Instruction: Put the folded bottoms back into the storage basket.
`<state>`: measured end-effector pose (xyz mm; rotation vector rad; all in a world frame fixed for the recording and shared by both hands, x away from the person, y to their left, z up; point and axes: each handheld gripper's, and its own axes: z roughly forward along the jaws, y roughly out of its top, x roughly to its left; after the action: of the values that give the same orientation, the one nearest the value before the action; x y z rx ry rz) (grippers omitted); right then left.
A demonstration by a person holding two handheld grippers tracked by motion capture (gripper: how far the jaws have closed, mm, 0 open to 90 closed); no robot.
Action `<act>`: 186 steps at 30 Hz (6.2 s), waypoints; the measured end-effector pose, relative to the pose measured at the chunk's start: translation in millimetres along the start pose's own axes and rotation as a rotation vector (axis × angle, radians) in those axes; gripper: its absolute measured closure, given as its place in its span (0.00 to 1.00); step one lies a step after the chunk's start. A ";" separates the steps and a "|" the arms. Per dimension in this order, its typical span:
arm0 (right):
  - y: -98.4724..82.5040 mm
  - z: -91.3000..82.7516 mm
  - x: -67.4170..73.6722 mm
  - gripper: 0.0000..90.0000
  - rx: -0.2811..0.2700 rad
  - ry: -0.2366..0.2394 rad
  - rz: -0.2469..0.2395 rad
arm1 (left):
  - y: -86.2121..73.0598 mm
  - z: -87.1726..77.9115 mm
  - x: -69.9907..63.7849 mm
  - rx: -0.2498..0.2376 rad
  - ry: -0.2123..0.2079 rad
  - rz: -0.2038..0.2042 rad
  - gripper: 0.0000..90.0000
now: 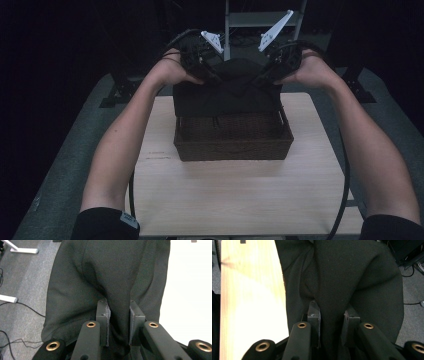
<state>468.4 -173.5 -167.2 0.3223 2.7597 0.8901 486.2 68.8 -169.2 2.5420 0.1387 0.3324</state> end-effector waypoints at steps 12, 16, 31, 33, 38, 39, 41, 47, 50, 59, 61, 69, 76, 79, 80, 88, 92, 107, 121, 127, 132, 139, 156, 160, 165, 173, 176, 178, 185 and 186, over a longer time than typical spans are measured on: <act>-7.2 20.4 -21.1 0.81 0.008 0.009 0.026 | -5.4 20.7 16.8 0.029 0.003 -0.017 0.83; -11.8 28.2 -27.2 0.81 0.017 0.015 0.039 | -7.5 29.4 21.2 0.040 -0.010 -0.021 0.83; -25.9 53.2 -40.2 0.80 0.043 0.032 0.078 | -14.6 60.2 29.1 0.081 -0.022 -0.043 0.83; -28.1 56.9 -41.5 0.80 0.053 0.037 0.085 | -16.0 65.0 28.5 0.087 -0.027 -0.047 0.83; -33.4 65.1 -44.3 0.80 0.063 0.051 0.096 | -21.2 74.7 29.0 0.089 -0.032 -0.060 0.83; -34.4 67.0 -45.0 0.80 0.065 0.051 0.096 | -22.0 76.2 28.9 0.089 -0.029 -0.062 0.83; -36.1 70.9 -45.0 0.80 0.068 0.055 0.102 | -23.5 79.4 29.1 0.101 -0.029 -0.055 0.83; -40.1 80.1 -46.5 0.80 0.080 0.064 0.105 | -30.1 89.4 29.1 0.099 -0.036 -0.081 0.83; -41.1 84.7 -47.5 0.80 0.090 0.071 0.103 | -33.3 93.6 28.8 0.107 -0.036 -0.077 0.83; -49.4 98.2 -48.0 0.80 0.080 0.084 0.118 | -37.4 103.4 28.1 0.135 -0.035 -0.079 0.83; -50.7 99.8 -47.9 0.80 0.085 0.086 0.120 | -38.2 106.4 27.5 0.139 -0.035 -0.080 0.83; -55.2 109.0 -46.2 0.80 0.124 0.090 0.117 | -44.9 119.6 23.3 0.146 -0.046 -0.089 0.83; -64.6 118.4 -44.1 0.80 0.109 0.101 0.143 | -51.9 127.5 20.8 0.142 -0.051 -0.098 0.83; -66.6 123.6 -42.3 0.80 0.120 0.107 0.140 | -54.3 132.7 18.5 0.161 -0.052 -0.093 0.83; -67.5 125.4 -41.8 0.80 0.122 0.109 0.139 | -55.3 134.0 17.6 0.160 -0.049 -0.096 0.83; -70.6 134.3 -40.3 0.80 0.141 0.113 0.141 | -62.5 142.7 16.9 0.168 -0.068 -0.129 0.83; -71.3 138.9 -39.9 0.80 0.144 0.116 0.143 | -65.1 144.8 17.1 0.173 -0.060 -0.120 0.83; -80.3 153.8 -36.8 0.80 0.150 0.135 0.161 | -75.0 158.3 12.5 0.177 -0.064 -0.132 0.83; -91.2 164.2 -35.1 0.80 0.155 0.137 0.182 | -81.5 171.7 8.6 0.173 -0.059 -0.145 0.83; -95.4 168.0 -35.0 0.80 0.153 0.136 0.195 | -83.3 176.3 8.4 0.177 -0.059 -0.145 0.83; -100.9 172.6 -35.0 0.80 0.149 0.137 0.189 | -84.8 181.8 6.6 0.178 -0.062 -0.148 0.83; -101.8 177.5 -32.6 0.80 0.181 0.134 0.188 | -89.1 187.6 4.2 0.184 -0.069 -0.156 0.83; -102.8 187.3 -33.4 0.78 0.210 0.124 0.200 | -92.9 194.0 5.8 0.196 -0.052 -0.164 0.83; -103.2 192.1 -33.8 0.78 0.218 0.125 0.205 | -95.3 196.2 6.6 0.203 -0.042 -0.169 0.84; -105.2 195.1 -35.7 0.77 0.222 0.121 0.210 | -95.9 198.4 7.5 0.199 -0.042 -0.178 0.84; -108.1 201.7 -37.0 0.70 0.259 0.096 0.214 | -96.9 206.5 9.0 0.231 -0.029 -0.189 0.80; -108.3 200.7 -38.2 0.64 0.251 0.086 0.227 | -98.2 209.7 9.0 0.256 0.003 -0.198 0.70; -108.1 199.2 -39.4 0.62 0.244 0.076 0.232 | -99.4 211.9 7.9 0.276 0.006 -0.194 0.63; -111.4 195.4 -41.8 0.54 0.245 0.058 0.254 | -109.5 207.7 11.6 0.239 0.010 -0.265 0.47; -112.3 194.6 -42.2 0.53 0.243 0.063 0.258 | -110.3 204.7 11.9 0.224 0.015 -0.269 0.46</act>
<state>546.8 -167.8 -381.9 0.7187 2.9340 0.6248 548.8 55.4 -393.1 2.6956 0.5459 0.2403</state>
